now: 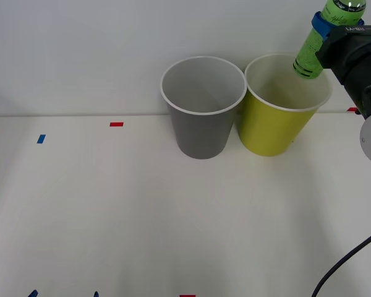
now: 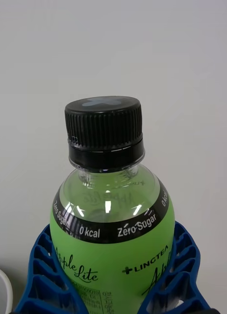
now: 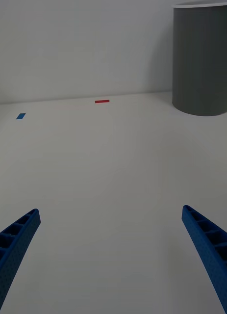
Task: Put cans in the gray bin and PET bottles in the light green bin.
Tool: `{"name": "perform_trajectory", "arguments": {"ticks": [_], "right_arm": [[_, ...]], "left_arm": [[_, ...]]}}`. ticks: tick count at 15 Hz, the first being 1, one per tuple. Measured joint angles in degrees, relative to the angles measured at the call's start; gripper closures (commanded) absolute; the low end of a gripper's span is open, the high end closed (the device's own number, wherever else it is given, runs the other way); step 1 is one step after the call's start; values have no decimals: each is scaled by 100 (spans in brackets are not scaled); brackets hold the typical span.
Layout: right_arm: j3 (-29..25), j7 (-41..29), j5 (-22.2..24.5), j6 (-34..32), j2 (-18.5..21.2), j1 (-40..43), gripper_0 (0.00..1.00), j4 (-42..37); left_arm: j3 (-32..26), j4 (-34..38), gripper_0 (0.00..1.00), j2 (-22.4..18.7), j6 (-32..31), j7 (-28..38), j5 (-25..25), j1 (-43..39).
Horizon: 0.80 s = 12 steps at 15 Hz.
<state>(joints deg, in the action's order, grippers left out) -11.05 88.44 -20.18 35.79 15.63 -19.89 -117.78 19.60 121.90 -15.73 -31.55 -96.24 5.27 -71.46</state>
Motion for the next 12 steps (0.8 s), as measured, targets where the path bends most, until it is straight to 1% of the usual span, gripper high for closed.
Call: {"name": "perform_trajectory", "arguments": {"ticks": [4, 7, 11, 12], "right_arm": [[199, -84, -57, -18, 156, -107, 100, 215], [224, -122, -94, -19, 194, -298, 100, 458], [285, -156, -161, -17, 220, -348, 100, 515], [292, -166, -177, -17, 223, -348, 52, 514]], "left_arm": [[0, 0, 0, 0, 0, 0, 0, 0], [0, 0, 0, 0, 0, 0, 0, 0], [0, 0, 0, 0, 0, 0, 0, 0], [0, 0, 0, 0, 0, 0, 0, 0]]}}
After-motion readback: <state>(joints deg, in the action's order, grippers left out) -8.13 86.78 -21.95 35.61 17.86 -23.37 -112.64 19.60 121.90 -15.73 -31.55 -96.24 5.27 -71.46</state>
